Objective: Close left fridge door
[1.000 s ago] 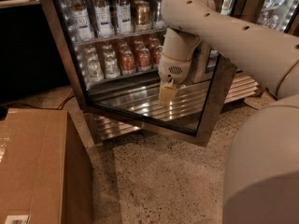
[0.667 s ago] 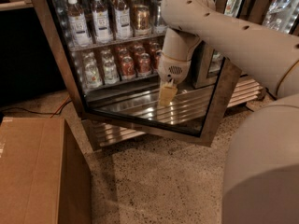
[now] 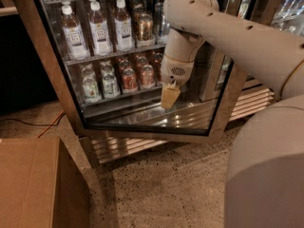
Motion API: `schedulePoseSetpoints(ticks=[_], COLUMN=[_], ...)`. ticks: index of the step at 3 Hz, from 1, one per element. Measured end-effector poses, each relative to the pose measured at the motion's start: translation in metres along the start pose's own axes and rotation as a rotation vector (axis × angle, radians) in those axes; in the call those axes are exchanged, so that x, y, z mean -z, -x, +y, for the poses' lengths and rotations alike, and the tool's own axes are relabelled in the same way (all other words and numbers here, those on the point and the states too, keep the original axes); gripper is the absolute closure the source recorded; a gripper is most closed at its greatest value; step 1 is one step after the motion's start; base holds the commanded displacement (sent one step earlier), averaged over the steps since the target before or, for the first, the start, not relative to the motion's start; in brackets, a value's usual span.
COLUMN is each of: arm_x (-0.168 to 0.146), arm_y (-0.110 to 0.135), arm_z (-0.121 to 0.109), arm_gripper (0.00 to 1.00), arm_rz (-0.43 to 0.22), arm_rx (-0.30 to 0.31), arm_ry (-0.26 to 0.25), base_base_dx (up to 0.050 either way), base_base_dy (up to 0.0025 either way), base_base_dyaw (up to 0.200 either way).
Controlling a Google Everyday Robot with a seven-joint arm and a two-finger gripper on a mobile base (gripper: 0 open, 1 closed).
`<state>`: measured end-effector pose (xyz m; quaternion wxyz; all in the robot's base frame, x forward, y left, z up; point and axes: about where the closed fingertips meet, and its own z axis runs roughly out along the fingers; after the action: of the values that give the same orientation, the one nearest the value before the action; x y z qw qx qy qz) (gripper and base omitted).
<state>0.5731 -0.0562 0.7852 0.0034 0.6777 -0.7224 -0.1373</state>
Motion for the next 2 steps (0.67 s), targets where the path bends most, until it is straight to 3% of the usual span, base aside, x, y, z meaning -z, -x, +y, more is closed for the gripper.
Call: schedulePoseSetpoints(ticks=[2], arm_x=[0.0], arm_y=[0.0], arm_z=[0.0], arm_gripper=[1.0], arm_rz=[0.0], arm_rx=[0.0], arm_ry=[0.0], base_base_dx=[0.049], base_base_dy=[-0.00001], base_base_dyaw=[0.0])
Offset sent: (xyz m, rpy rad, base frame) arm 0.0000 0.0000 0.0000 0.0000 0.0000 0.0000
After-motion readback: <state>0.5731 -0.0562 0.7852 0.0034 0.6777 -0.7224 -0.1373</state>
